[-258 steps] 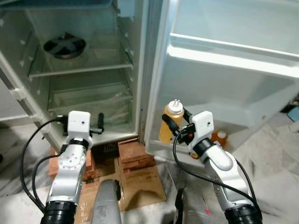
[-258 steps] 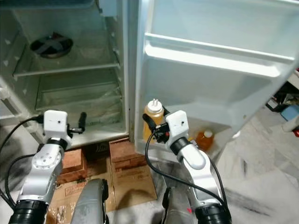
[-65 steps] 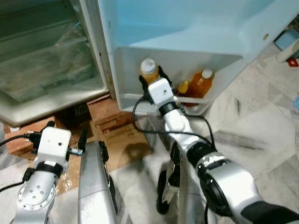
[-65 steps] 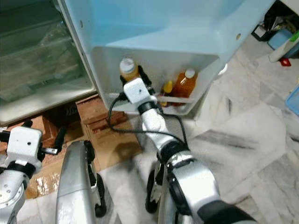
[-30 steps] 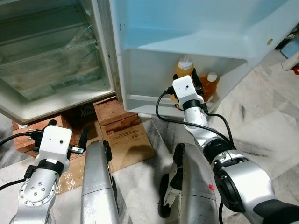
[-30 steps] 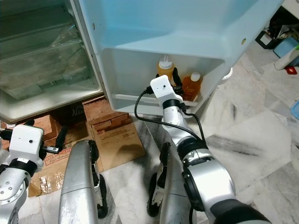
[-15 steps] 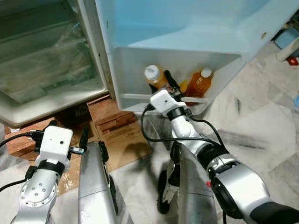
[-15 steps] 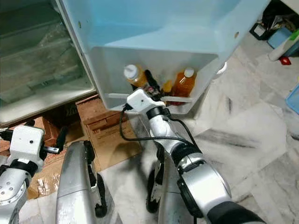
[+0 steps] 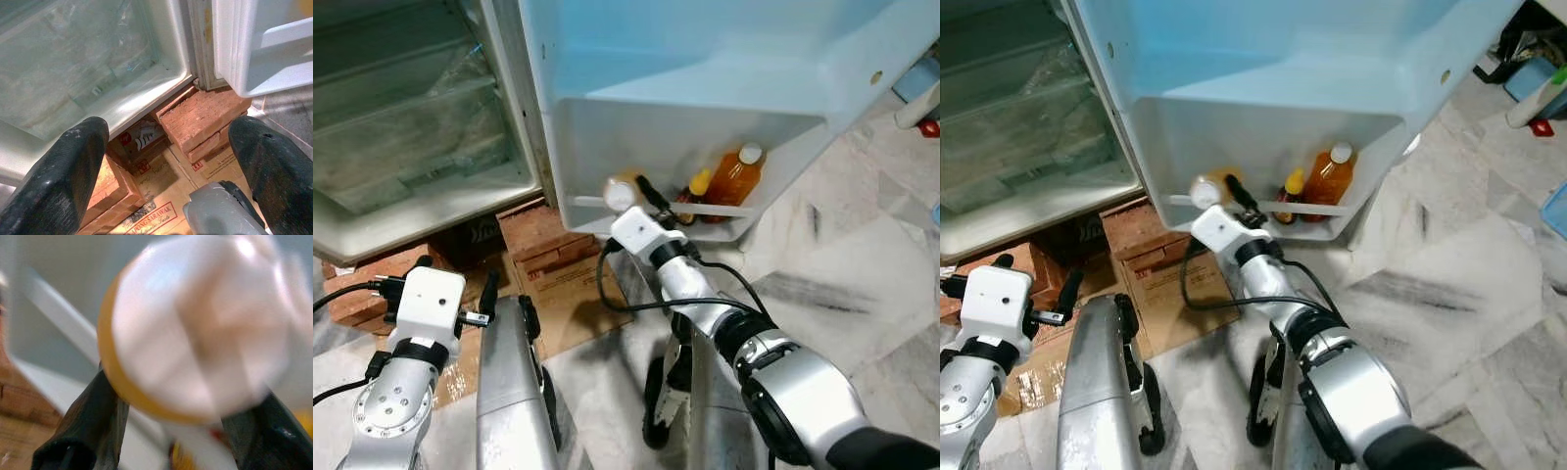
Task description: Restocking fridge
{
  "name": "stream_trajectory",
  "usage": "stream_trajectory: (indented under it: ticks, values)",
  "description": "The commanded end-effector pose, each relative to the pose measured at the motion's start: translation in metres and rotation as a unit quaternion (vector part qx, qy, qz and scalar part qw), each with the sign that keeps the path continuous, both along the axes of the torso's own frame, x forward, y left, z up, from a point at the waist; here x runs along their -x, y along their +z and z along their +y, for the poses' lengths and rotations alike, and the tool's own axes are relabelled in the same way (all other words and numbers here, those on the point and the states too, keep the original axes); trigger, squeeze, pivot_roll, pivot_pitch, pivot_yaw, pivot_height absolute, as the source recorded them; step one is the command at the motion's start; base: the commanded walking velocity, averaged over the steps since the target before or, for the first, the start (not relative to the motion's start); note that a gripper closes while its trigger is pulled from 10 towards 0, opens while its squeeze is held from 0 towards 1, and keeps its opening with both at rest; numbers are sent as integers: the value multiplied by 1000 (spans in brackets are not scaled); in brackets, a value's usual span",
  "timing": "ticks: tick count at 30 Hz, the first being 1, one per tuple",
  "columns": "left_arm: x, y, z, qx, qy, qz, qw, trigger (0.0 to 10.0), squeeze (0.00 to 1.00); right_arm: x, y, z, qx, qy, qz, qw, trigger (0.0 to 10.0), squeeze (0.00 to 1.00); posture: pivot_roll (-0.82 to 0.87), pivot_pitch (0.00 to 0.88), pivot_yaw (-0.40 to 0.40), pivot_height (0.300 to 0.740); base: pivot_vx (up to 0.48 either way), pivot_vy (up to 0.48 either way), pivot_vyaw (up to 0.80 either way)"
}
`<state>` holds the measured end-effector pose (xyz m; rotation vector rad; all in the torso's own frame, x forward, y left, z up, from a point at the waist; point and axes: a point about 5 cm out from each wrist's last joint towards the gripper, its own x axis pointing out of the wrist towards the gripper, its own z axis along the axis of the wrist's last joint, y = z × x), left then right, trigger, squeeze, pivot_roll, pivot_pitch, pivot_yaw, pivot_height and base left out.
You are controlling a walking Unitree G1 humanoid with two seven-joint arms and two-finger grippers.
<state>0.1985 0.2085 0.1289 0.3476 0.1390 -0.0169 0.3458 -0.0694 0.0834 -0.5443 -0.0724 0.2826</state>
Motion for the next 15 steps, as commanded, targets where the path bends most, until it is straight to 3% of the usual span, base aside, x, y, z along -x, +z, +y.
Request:
stream_trajectory:
  ticks: [1, 8, 15]
  values:
    - [3, -3, 0, -2, -2, 13, 1000, 10000, 0, 11, -28, -14, -5, -29, 78, 997, 10000, 0, 342, 276, -67, 502, 0, 0, 0]
    - [0, -6, -2, 1, -6, 15, 1000, 10000, 0, 15, -41, -27, -26, -55, 141, 988, 10000, 0, 335, 262, -71, 502, 0, 0, 0]
    - [-4, -8, -2, 0, 0, 10, 1000, 10000, 0, 6, -25, -29, -59, -51, 102, 992, 10000, 0, 320, 236, -81, 502, 0, 0, 0]
